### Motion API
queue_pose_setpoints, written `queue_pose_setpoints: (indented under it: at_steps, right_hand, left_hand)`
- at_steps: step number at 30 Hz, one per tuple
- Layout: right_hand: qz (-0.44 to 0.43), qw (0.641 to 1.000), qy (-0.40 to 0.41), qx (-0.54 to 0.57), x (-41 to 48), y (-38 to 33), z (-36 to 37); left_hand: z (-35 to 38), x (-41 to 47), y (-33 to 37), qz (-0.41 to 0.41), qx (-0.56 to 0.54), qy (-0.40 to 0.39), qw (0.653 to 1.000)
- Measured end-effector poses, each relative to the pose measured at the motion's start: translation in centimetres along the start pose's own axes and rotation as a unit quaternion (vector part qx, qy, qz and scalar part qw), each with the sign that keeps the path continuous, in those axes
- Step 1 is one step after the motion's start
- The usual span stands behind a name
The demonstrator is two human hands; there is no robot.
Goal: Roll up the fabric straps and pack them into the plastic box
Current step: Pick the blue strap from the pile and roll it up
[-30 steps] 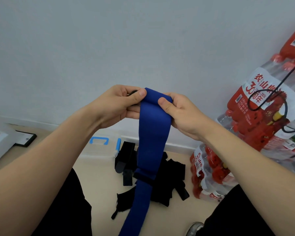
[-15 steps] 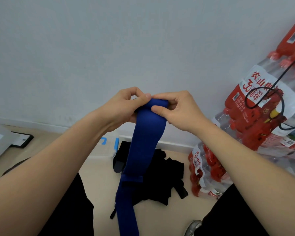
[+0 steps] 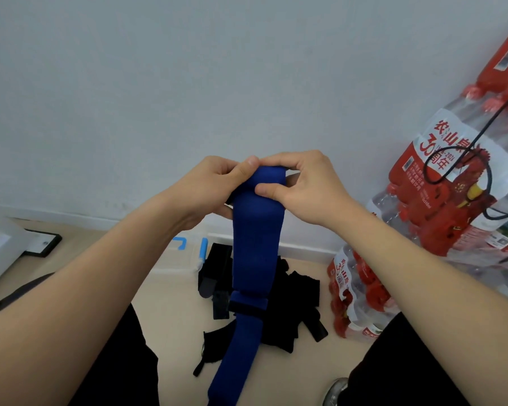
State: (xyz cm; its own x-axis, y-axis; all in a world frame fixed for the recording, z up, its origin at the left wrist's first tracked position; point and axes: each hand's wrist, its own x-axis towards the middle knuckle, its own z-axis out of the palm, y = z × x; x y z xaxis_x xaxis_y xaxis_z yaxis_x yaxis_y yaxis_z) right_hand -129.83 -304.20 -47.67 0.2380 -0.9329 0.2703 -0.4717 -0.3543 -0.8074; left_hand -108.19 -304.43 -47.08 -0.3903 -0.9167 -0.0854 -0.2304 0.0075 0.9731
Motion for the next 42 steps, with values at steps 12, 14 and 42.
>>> queue_pose_setpoints:
  at_steps: [12,14,42]
  right_hand:
    - [0.102,0.971,-0.073,0.205,0.2,-0.4,-0.6]
    - [0.089,0.975,-0.045,0.197,0.1,-0.5,-0.6]
    - [0.17,0.971,-0.071,0.15,-1.2,-1.9,1.0]
  left_hand:
    - [-1.2,0.0,0.4,0.022,-0.043,0.039,0.998]
    - [-1.7,-0.2,0.5,0.02,0.008,-0.021,1.0]
    - [0.0,-1.3,0.3,0.152,0.151,0.039,0.976]
